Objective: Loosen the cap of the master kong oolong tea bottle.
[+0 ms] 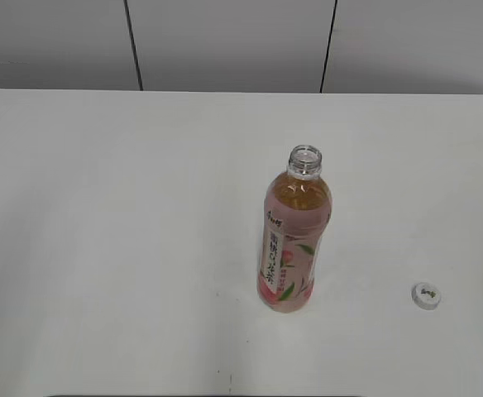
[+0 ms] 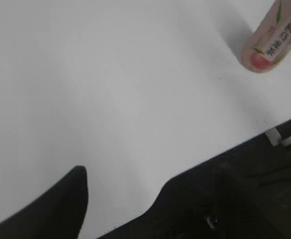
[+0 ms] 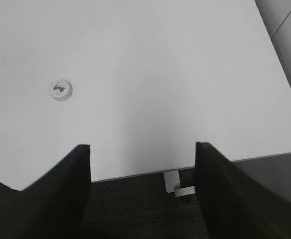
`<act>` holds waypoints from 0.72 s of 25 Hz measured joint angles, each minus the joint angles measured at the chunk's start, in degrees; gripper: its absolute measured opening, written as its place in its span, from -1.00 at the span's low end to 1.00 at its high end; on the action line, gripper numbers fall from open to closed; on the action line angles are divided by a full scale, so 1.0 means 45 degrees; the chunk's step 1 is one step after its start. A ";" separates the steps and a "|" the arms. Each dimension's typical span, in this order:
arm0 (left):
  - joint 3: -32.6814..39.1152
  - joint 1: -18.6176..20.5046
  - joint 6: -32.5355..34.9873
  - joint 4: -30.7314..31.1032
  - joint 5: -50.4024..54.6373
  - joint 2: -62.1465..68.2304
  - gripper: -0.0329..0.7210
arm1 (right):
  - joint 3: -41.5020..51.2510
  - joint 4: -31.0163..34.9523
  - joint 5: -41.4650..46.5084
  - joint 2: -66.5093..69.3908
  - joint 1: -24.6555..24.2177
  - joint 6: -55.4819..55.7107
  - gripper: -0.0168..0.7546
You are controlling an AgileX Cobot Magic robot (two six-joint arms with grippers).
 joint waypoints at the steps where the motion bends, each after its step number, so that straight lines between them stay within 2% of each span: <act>1: 0.0157 0.0000 0.0279 -0.0108 0.0198 -0.0308 0.33 | 0.0000 0.0000 0.0000 0.0000 0.0000 0.0000 0.32; 6: 0.0297 0.0000 0.1147 -0.0510 0.0494 -0.1991 0.33 | 0.0000 0.0011 0.0000 0.0000 0.0000 0.0000 0.32; 18: 0.0297 0.0000 0.1254 -0.0662 0.0524 -0.5640 0.33 | 0.0008 0.0026 -0.0004 0.0000 0.0000 0.0012 0.32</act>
